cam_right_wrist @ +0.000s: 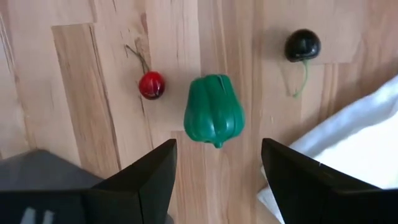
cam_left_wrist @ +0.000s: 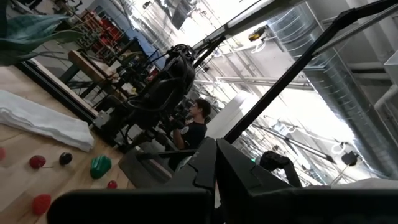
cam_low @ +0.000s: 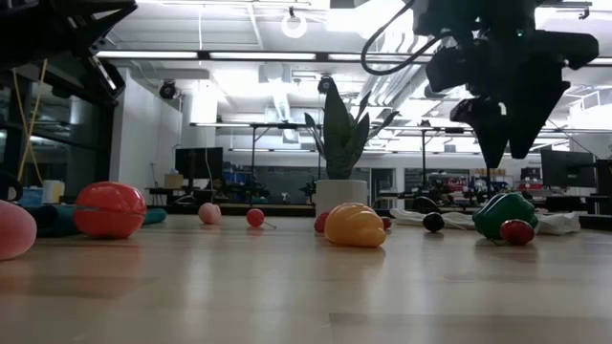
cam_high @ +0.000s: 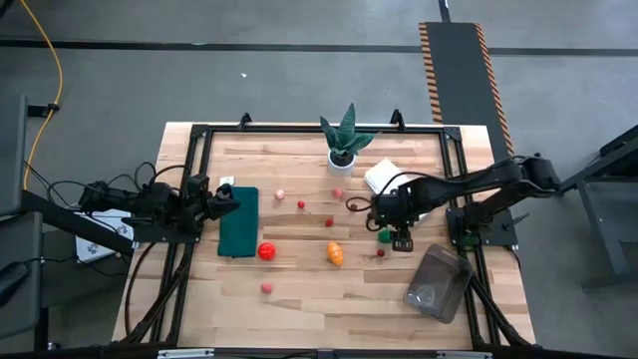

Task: Pick and placing Produce into tupperware
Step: Put the green bell pepper into the black bin

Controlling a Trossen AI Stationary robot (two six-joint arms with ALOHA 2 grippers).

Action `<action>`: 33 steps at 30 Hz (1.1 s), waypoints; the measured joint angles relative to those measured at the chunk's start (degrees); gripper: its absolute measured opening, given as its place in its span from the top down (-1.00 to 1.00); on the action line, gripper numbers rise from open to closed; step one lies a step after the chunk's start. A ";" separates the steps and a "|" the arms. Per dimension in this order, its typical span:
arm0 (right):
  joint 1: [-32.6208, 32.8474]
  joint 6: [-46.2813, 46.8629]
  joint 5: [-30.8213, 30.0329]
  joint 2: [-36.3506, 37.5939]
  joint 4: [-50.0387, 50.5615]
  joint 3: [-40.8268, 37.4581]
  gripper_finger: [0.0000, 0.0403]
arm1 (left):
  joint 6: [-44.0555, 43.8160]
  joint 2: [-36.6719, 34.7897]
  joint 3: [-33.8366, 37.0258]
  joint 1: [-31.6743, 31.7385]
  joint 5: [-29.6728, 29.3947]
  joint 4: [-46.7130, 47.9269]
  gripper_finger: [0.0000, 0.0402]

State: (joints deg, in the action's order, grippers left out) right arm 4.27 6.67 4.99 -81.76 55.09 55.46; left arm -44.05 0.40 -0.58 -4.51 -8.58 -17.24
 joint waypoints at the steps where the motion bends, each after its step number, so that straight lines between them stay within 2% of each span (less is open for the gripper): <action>1: 0.00 -0.28 0.03 -0.32 -0.39 0.00 -0.12 | 0.00 0.00 0.00 0.00 -0.01 0.06 1.00; 15: 0.02 -0.66 0.28 -4.59 -3.55 0.00 -0.12 | -1.40 0.00 0.00 0.00 0.02 1.21 1.00; 21: 0.31 -0.57 3.25 -6.01 -4.22 0.00 -0.12 | -1.44 0.00 0.00 -0.01 0.42 1.22 1.00; 33: 1.25 0.91 2.17 -6.12 -5.53 0.00 -0.12 | -1.46 0.00 0.00 0.00 0.54 1.19 1.00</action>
State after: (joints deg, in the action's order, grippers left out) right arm 5.52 7.59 7.16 -87.88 49.56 55.46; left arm -45.51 0.40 -0.58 -4.51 -8.04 -16.05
